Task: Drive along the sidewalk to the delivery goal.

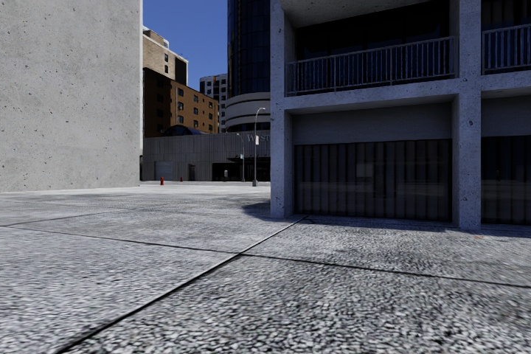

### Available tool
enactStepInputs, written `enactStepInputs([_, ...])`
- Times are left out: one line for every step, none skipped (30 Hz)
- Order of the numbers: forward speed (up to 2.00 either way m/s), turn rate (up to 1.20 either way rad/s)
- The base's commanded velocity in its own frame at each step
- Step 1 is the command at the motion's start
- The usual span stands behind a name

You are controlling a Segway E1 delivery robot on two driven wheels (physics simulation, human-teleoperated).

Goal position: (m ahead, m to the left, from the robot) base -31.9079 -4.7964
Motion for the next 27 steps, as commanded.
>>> enactStepInputs([0.00, 0.00])
enactStepInputs([0.00, 0.00])
enactStepInputs([0.00, 0.00])
enactStepInputs([0.00, 0.05])
enactStepInputs([0.00, 0.09])
enactStepInputs([0.00, 0.09])
enactStepInputs([0.00, 0.12])
enactStepInputs([0.00, 0.16])
enactStepInputs([0.00, 0.16])
enactStepInputs([0.00, 0.17])
enactStepInputs([0.00, 0.17])
enactStepInputs([0.00, 0.17])
enactStepInputs([0.00, 0.17])
enactStepInputs([0.00, 0.14])
enactStepInputs([0.00, 0.09])
enactStepInputs([0.00, 0.06])
enactStepInputs([0.00, 0.06])
enactStepInputs([0.00, 0.04])
enactStepInputs([0.00, 0.04])
enactStepInputs([0.00, 0.04])
enactStepInputs([0.00, 0.04])
enactStepInputs([0.00, 0.04])
enactStepInputs([0.00, 0.00])
enactStepInputs([0.00, 0.00])
enactStepInputs([0.00, 0.00])
enactStepInputs([0.00, 0.00])
enactStepInputs([0.00, 0.00])
